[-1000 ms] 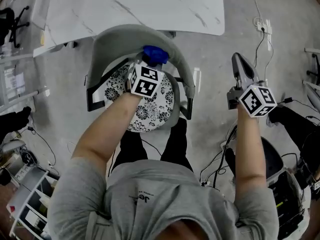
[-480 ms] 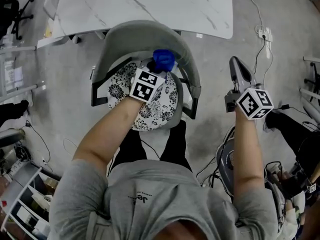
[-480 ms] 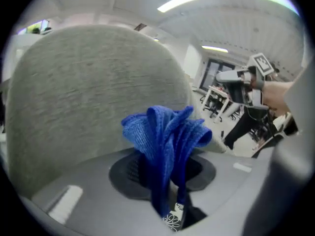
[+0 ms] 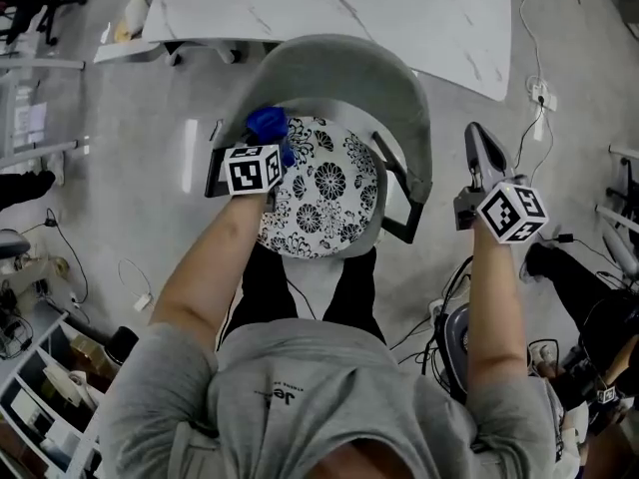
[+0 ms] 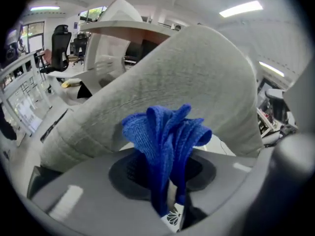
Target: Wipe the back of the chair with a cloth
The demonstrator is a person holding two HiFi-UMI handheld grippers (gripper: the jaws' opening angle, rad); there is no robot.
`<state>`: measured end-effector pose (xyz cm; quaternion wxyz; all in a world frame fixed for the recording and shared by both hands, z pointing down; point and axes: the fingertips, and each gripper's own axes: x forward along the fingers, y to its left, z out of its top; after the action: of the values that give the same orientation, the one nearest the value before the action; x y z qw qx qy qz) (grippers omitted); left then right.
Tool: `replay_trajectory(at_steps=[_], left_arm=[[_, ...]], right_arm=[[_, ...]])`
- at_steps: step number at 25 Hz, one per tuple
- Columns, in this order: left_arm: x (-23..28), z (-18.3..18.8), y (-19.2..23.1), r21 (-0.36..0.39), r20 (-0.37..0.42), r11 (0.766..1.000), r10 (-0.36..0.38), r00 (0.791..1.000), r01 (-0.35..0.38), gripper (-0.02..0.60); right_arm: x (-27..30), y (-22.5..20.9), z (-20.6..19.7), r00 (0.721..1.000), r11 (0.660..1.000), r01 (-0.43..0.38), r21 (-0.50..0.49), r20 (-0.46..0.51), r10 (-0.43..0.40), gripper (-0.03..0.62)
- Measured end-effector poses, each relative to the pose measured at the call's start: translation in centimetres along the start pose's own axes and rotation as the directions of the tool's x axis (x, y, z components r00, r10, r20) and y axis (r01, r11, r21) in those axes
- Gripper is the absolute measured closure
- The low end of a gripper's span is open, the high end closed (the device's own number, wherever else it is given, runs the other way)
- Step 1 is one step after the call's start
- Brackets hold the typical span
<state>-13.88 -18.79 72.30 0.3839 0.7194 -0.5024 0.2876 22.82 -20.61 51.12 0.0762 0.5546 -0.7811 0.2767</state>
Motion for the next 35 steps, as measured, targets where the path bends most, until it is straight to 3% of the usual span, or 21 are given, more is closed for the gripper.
replay_trajectory(at_steps=[4, 10, 18, 22, 25, 28, 31, 33, 35], left_arm=[[0.7, 0.1, 2.1, -0.091, -0.011, 0.995, 0.026, 1.000, -0.027, 0.403], [2.7, 1.1, 3.1, -0.126, -0.038, 0.990, 0.056, 0.998, -0.061, 0.403], [6.6, 2.3, -0.6, -0.013, -0.097, 1.000, 0.027, 0.995, -0.028, 0.403], [8.5, 3.9, -6.1, 0.073, -0.106, 0.996, -0.046, 0.993, 0.054, 0.403], [9.3, 4.5, -10.6, 0.153, -0.113, 0.980, -0.108, 0.988, 0.125, 0.403], [9.7, 4.1, -14.8, 0.281, -0.145, 0.939, -0.164, 0.976, 0.199, 0.403], [9.5, 3.6, -18.5, 0.415, -0.183, 0.870, -0.207, 0.961, 0.266, 0.403], [9.0, 3.1, -20.9, 0.494, -0.212, 0.810, -0.240, 0.947, 0.316, 0.403], [8.5, 1.9, -23.6, 0.582, -0.253, 0.721, -0.279, 0.926, 0.376, 0.403]], right_arm=[[1.0, 1.2, 0.0, 1.000, 1.000, -0.013, -0.012, -0.012, 0.013, 0.597], [1.3, 0.7, 0.2, 1.000, 1.000, -0.014, -0.008, -0.008, 0.014, 0.597], [-0.2, -3.2, 0.3, 1.000, 1.000, 0.021, 0.021, 0.015, -0.021, 0.597], [-1.3, -5.5, 0.0, 0.999, 0.998, 0.046, 0.043, 0.027, -0.047, 0.597], [-2.0, -7.1, -0.1, 0.997, 0.997, 0.060, 0.057, 0.034, -0.062, 0.598], [-2.9, -8.5, 0.1, 0.996, 0.995, 0.070, 0.066, 0.043, -0.073, 0.597], [-3.7, -9.4, 0.2, 0.995, 0.994, 0.078, 0.075, 0.054, -0.082, 0.597], [-4.1, -9.8, 0.2, 0.995, 0.994, 0.079, 0.079, 0.059, -0.084, 0.597], [-4.5, -10.0, 0.1, 0.994, 0.993, 0.081, 0.081, 0.062, -0.086, 0.597]])
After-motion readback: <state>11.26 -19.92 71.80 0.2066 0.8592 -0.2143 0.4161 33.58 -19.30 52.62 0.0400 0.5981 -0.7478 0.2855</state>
